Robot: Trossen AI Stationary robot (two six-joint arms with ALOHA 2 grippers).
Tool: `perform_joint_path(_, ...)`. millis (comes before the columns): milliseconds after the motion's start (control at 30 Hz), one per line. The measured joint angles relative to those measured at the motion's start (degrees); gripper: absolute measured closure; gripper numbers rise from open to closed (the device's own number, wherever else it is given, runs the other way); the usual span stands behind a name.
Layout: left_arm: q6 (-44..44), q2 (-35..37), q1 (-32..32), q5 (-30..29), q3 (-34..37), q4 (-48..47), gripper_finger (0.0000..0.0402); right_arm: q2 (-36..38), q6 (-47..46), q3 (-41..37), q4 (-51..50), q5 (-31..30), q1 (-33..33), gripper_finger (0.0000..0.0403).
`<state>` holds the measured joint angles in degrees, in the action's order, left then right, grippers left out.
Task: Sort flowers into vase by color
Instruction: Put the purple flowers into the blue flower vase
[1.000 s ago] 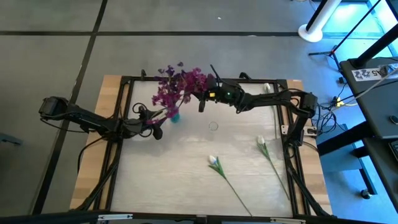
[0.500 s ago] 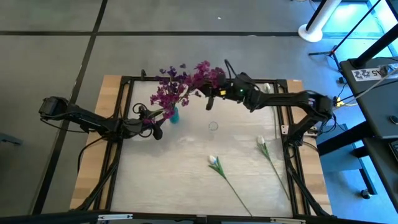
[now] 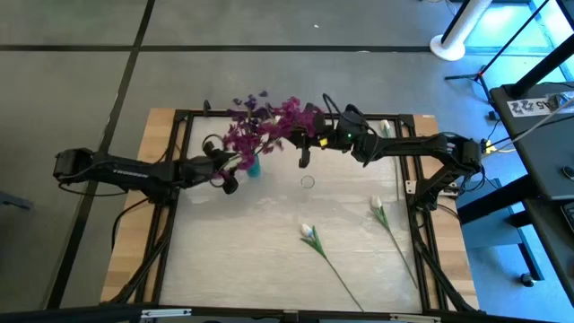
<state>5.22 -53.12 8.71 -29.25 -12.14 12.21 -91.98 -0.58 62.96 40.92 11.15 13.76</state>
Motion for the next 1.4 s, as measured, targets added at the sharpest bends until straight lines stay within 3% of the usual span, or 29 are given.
perform_joint_path(133, -1.71, 0.0, 2.53, 5.37, -7.11, -15.99, 0.0212, -0.11, 4.07, -0.02, -0.86, -3.27, -1.7, 0.0394)
perform_joint_path(300, -7.39, 0.93, 3.54, 13.54, -11.85, -20.71, 0.0212, -0.11, 7.19, -0.02, -0.91, -5.8, -2.3, 0.0394)
perform_joint_path(500, -8.85, 3.14, 6.06, 13.71, -15.29, -23.88, 0.0211, -1.06, 6.96, -0.09, -1.87, -5.61, -2.28, 0.0394)
perform_joint_path(767, -8.51, 4.3, 9.22, 17.18, -14.58, -21.0, 0.0211, -3.1, 7.78, -0.07, 0.72, -5.48, -2.54, 0.0394)
perform_joint_path(900, -9.9, 3.29, 13.14, 25.6, -13.47, -18.58, 0.0211, -3.1, 7.98, -0.07, 1.25, -5.08, -2.56, 0.0394)
perform_joint_path(1067, -12.41, 3.27, 15.23, 30.48, -13.42, -17.82, 0.0211, -3.1, 6.81, -0.07, 1.37, -4.48, -2.56, 0.0394)
perform_joint_path(1400, -14.58, 2.84, 16.2, 34.84, -13.32, -18.08, 0.0211, -3.1, 6.24, -0.06, 1.52, -4.32, -3.19, 0.0394)
